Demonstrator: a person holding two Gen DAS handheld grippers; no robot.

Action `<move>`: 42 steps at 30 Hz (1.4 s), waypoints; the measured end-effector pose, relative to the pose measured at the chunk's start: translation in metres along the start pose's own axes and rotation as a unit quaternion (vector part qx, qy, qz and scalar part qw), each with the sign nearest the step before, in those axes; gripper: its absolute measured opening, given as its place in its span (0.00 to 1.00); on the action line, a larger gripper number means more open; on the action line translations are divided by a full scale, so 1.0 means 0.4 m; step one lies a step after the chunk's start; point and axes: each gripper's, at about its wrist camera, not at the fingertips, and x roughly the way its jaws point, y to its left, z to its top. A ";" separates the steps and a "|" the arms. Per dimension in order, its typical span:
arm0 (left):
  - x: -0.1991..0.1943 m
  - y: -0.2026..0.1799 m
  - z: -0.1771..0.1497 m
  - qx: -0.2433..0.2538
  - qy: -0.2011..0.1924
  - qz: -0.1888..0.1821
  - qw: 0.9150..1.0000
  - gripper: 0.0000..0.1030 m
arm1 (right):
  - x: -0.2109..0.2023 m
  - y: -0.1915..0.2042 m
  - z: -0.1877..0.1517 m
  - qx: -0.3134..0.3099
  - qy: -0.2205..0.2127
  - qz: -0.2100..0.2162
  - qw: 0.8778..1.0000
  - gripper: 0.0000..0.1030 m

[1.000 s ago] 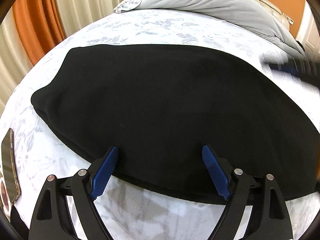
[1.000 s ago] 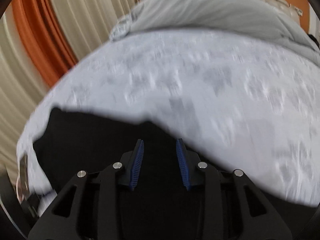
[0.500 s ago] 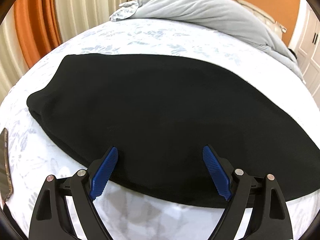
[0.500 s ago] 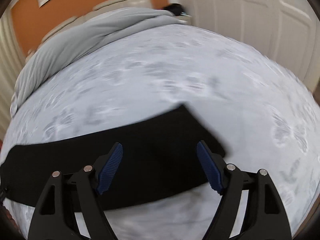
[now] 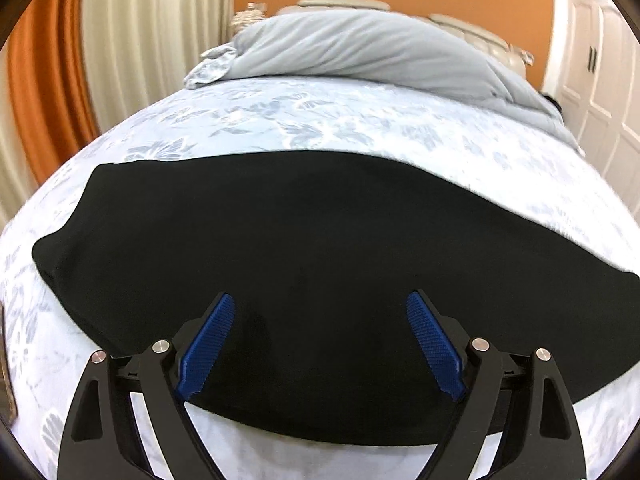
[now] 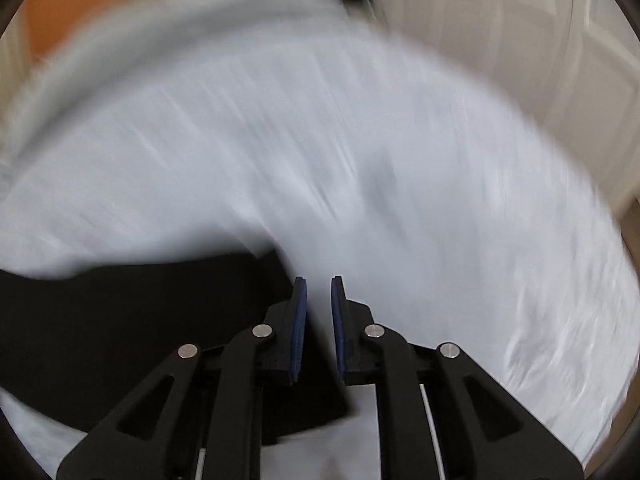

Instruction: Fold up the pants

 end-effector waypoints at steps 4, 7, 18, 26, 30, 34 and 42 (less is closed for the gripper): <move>0.023 0.006 -0.006 0.002 0.015 0.000 1.000 0.83 | -0.155 0.030 -0.005 0.045 -0.065 0.070 0.994 0.18; 0.009 0.022 -0.004 -0.019 0.008 -0.011 1.000 0.83 | -0.195 0.107 -0.004 -0.001 -0.066 0.075 0.995 0.80; -0.019 0.059 0.012 -0.056 -0.006 -0.022 0.998 0.84 | -0.105 0.202 0.039 -0.085 -0.038 -0.006 0.996 0.09; 0.012 0.031 0.011 -0.042 0.016 -0.025 0.999 0.84 | -0.038 0.125 0.044 -0.059 -0.019 -0.026 0.998 0.17; 0.024 0.018 0.005 -0.030 0.025 -0.013 0.999 0.84 | -0.174 0.131 0.033 -0.012 -0.063 0.028 0.998 0.24; 0.012 0.011 0.006 -0.020 0.015 0.004 1.000 0.84 | -0.170 0.176 -0.046 -0.028 -0.025 0.049 0.998 0.49; -0.006 -0.015 0.001 0.037 0.001 0.059 0.998 0.84 | -0.211 0.144 -0.065 0.052 -0.050 0.067 0.995 0.50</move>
